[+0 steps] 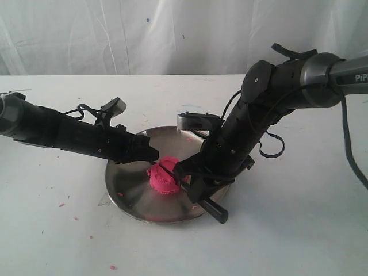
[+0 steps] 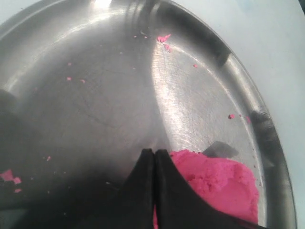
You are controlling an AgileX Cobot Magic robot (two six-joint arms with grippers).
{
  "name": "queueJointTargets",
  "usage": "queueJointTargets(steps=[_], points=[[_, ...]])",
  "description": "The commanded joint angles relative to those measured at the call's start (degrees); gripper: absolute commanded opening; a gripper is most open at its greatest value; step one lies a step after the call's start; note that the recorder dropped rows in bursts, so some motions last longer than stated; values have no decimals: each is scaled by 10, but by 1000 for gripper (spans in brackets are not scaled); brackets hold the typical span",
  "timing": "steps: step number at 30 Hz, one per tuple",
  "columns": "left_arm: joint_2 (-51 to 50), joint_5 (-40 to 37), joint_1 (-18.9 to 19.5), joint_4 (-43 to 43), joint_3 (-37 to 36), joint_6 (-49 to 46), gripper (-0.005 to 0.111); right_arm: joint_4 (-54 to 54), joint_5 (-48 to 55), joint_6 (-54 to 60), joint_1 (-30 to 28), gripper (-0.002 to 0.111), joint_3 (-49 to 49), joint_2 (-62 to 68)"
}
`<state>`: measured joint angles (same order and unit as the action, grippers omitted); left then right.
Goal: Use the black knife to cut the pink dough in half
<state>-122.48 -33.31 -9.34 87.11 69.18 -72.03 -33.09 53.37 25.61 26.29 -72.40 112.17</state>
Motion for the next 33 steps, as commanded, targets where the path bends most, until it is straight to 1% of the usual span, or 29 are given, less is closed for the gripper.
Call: queueJointTargets(steps=[1, 8, 33], points=[[-8, -11, -2, -3, -4, 3, 0, 0, -8, -2, -1, 0, -4, -4], [-8, -10, -2, -3, -4, 3, 0, 0, 3, -10, -1, 0, -4, 23], [-8, -9, -2, -3, -4, 3, 0, 7, 9, -14, -1, 0, -13, 45]])
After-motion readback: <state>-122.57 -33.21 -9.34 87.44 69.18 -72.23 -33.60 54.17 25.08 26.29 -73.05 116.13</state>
